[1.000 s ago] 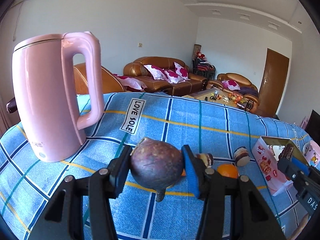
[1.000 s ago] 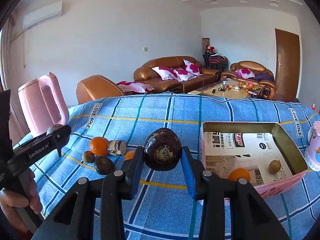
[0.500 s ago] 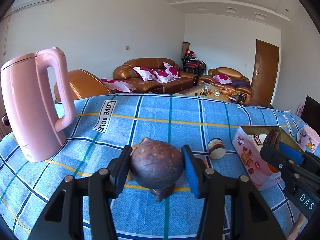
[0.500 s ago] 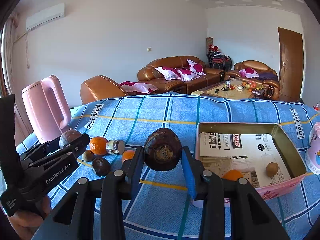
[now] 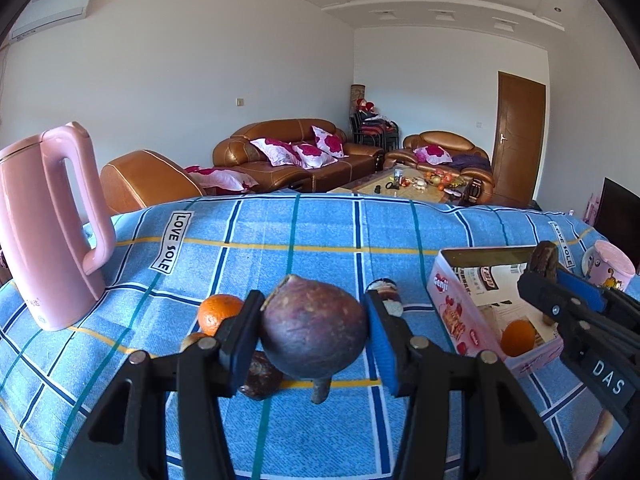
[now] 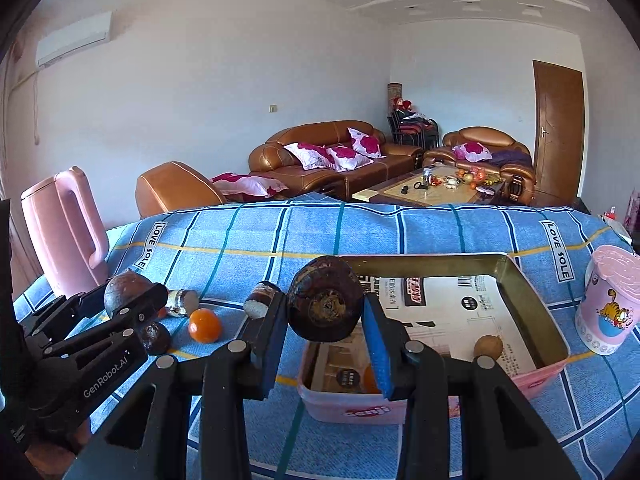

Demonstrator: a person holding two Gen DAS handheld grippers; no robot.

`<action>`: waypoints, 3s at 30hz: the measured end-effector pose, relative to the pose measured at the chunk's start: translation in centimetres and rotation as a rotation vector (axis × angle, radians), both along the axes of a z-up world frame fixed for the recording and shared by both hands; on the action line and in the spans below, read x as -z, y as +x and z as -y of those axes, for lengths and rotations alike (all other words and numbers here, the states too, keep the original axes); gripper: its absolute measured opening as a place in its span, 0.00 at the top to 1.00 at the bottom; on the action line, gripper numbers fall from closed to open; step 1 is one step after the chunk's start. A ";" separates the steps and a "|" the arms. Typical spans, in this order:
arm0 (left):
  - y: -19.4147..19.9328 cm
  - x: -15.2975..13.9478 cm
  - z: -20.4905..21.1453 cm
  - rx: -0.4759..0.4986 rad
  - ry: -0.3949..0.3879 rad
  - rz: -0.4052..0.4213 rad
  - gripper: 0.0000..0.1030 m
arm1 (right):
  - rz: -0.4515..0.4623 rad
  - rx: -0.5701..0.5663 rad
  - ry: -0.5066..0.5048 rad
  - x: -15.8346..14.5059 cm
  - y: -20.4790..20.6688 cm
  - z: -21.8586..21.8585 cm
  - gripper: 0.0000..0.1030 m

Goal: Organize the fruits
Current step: 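Carry both fruits into the pink tin box and open both tools to release them, then lift both open tools away from the tin box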

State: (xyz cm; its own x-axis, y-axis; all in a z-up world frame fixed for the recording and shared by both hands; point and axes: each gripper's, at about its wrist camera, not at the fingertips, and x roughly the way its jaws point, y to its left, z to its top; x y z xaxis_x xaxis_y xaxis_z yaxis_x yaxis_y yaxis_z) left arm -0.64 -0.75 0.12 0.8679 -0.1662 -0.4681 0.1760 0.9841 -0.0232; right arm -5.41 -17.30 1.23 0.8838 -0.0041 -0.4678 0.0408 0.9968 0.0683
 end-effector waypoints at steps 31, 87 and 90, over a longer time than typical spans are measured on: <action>0.4 -0.8 9.9 0.129 0.009 0.021 0.49 | 0.014 0.177 -0.003 -0.8 -0.2 9.7 0.61; 2.2 0.0 15.0 0.152 0.010 -0.046 0.00 | -0.077 0.165 0.216 1.2 1.5 15.2 0.52; 1.5 -0.5 15.3 0.157 0.035 0.004 0.00 | -0.008 0.202 0.213 0.6 0.7 15.4 0.23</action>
State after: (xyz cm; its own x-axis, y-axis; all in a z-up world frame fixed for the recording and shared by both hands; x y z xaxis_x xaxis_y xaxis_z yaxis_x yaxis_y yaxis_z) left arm 0.87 -16.01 0.60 0.8345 -0.2831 -0.4726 0.3274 0.9448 0.0121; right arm -4.76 -32.70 0.67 0.8715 -0.0805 -0.4838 0.2382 0.9318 0.2740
